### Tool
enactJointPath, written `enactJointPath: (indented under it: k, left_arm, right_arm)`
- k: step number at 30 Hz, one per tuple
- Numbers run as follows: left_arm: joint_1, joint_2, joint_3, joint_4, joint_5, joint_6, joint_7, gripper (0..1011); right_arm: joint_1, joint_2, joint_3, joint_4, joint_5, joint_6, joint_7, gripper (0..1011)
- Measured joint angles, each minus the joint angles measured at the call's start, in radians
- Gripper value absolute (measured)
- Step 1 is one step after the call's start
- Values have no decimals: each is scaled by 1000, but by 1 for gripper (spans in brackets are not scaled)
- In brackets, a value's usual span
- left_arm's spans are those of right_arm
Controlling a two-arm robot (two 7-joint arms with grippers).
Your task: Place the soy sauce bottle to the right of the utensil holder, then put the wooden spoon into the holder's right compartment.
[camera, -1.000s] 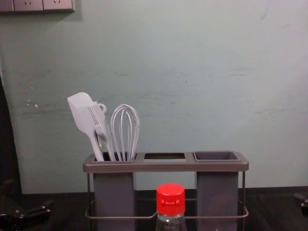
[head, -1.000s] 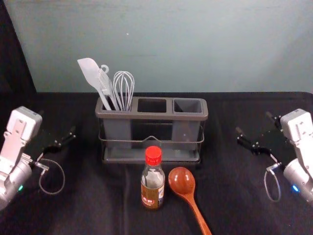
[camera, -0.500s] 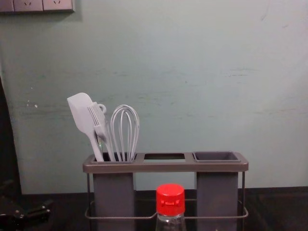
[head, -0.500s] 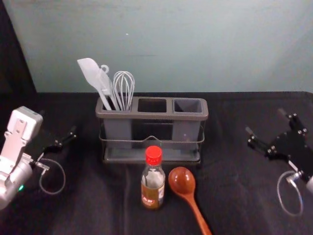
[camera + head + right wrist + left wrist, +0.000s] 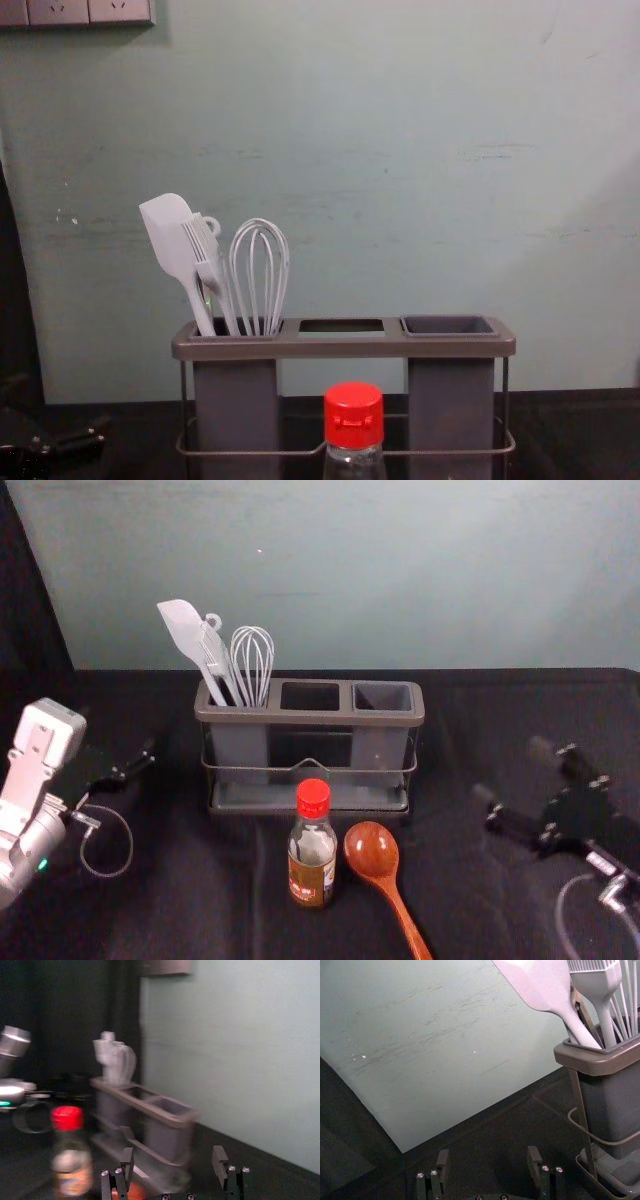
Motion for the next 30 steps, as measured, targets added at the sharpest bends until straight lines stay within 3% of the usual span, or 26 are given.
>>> enactJointPath:
  k: [3, 6, 7, 11, 14, 20, 30]
  left_arm:
    - [0, 0, 0, 0, 0, 0, 0, 1011]
    - [0, 0, 0, 0, 0, 0, 0, 1011]
    - [0, 0, 0, 0, 0, 0, 0, 1011]
    - [0, 0, 0, 0, 0, 0, 0, 1012]
    - [0, 0, 0, 0, 0, 0, 0, 1012]
    - [0, 0, 0, 0, 0, 0, 0, 1011]
    - [0, 0, 0, 0, 0, 0, 0, 1011]
  right_arm:
    - [55, -11, -53, 12, 45, 39, 114, 1003]
    - [108, -35, -102, 34, 56, 78, 184, 1002]
    - [108, -35, -102, 34, 56, 78, 184, 1002]
    - [181, -79, -172, 75, 56, 128, 277, 1002]
    - [214, -106, -203, 95, 51, 147, 322, 1002]
    - [260, -140, -242, 118, 32, 168, 368, 1002]
    - [344, -192, -294, 164, -18, 182, 391, 1002]
